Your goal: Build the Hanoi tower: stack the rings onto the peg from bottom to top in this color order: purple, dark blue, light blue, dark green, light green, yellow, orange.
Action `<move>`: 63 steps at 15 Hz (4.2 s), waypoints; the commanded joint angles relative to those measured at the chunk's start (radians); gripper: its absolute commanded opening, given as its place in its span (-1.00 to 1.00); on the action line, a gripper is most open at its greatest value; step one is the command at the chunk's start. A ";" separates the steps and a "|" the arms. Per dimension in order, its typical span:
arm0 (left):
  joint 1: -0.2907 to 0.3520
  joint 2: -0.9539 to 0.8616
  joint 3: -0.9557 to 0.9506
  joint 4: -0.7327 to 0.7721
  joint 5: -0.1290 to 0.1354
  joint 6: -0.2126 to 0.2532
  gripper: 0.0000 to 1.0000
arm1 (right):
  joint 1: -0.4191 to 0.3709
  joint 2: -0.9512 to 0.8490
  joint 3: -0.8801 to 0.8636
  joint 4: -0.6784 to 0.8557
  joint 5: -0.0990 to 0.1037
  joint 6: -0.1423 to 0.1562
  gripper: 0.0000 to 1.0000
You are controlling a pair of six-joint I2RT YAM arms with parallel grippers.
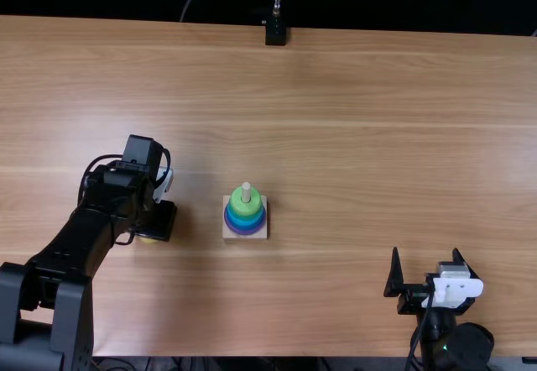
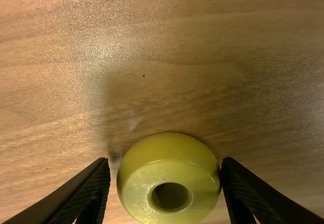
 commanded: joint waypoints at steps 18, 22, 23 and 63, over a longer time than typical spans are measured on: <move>-0.070 -0.093 0.332 -0.341 0.007 -0.005 -1.00 | -0.007 -0.013 -0.068 -0.072 0.002 0.002 1.00; -0.148 -0.079 0.554 -0.554 0.016 -0.009 -1.00 | -0.007 -0.013 -0.068 -0.072 0.000 0.002 1.00; -0.164 -0.070 0.618 -0.599 0.018 -0.009 -1.00 | -0.007 -0.013 -0.068 -0.072 0.000 0.002 1.00; -0.386 0.278 1.140 -0.702 0.141 -0.127 1.00 | -0.007 -0.013 -0.068 -0.072 0.002 0.002 1.00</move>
